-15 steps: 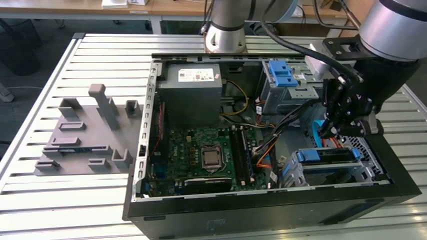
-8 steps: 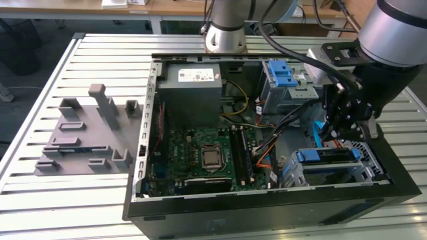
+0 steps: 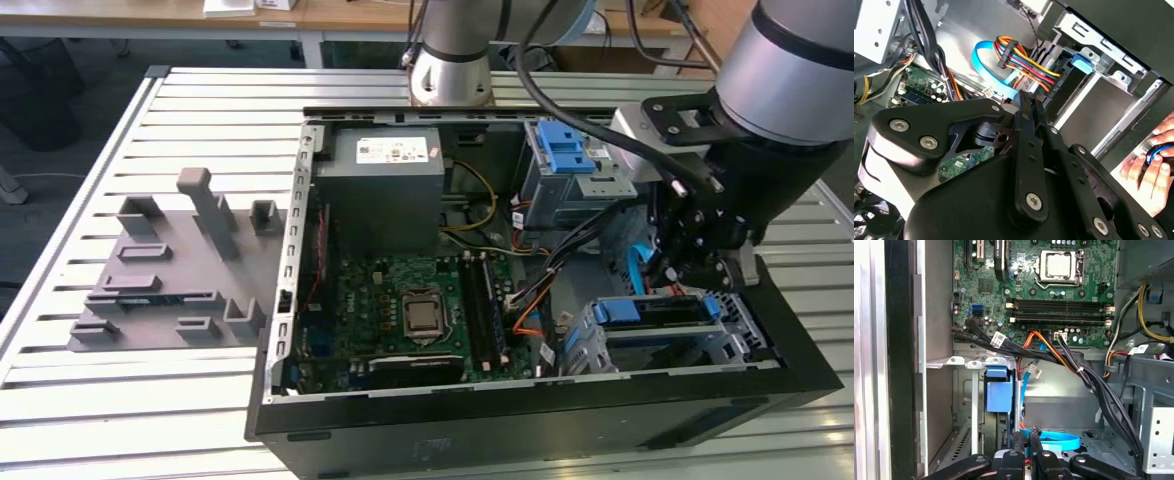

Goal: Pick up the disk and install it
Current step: 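Insert the second disk wire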

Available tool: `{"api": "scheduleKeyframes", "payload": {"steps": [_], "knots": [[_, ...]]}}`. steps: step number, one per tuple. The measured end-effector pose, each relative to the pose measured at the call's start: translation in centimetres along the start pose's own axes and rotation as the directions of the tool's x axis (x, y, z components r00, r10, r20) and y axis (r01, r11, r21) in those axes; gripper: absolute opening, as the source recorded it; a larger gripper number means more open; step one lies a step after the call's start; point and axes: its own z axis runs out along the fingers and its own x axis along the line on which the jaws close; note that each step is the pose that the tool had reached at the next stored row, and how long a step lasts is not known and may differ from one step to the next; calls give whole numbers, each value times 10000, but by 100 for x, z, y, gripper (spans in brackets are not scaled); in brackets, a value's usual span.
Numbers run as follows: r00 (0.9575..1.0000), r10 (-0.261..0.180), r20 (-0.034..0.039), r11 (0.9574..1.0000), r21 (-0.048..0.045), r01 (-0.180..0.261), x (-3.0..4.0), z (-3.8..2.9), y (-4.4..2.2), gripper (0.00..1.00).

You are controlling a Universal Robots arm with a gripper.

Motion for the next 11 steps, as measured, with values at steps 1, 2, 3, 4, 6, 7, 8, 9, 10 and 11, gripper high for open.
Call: {"api": "scheduleKeyframes", "payload": {"steps": [1,2,3,4,6,7,8,9,10,11], "knots": [[10000,-2,0,10000,12,2,16,6,1,16],[10000,-3,2,10000,19,3,30,12,3,16],[10000,-3,6,10000,24,3,39,17,4,16],[10000,-3,13,10000,26,3,43,18,4,16],[10000,-1,25,10000,28,1,42,18,4,16],[10000,-2,29,10000,27,2,42,19,4,16],[10000,0,57,10000,28,0,43,20,4,16],[9999,7,138,10000,30,-7,45,22,4,16],[9997,17,262,10000,33,-18,46,23,5,16],[9991,30,411,10000,35,-31,48,24,5,16]]}}
